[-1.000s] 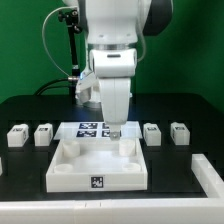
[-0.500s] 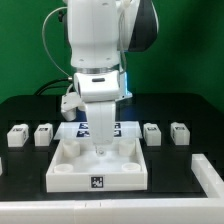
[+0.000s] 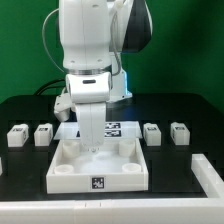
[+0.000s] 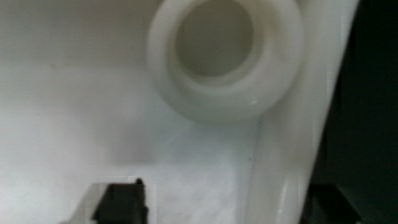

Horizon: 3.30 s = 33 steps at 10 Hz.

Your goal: Assemble one leg

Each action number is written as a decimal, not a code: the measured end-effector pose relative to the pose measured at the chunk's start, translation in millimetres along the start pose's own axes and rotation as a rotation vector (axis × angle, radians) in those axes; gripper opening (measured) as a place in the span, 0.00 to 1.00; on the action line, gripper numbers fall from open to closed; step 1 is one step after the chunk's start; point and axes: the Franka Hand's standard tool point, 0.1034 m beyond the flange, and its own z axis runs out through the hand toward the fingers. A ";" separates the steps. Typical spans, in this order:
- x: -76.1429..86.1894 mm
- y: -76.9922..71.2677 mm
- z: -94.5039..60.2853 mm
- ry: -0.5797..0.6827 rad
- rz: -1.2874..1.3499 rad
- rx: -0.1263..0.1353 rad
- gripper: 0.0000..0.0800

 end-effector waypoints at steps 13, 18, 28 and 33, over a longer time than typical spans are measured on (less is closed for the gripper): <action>78.6 48.5 -1.7 0.039 0.105 -0.057 0.07; 79.1 59.0 -2.1 0.054 -0.007 -0.102 0.07; 77.1 57.8 -0.7 0.058 0.017 -0.098 0.81; 100.4 34.8 -27.7 0.052 0.297 -0.089 0.81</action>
Offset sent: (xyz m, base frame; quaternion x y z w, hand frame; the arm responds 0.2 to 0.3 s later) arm 0.0000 0.0000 0.0000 0.0000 0.0000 0.0000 1.0000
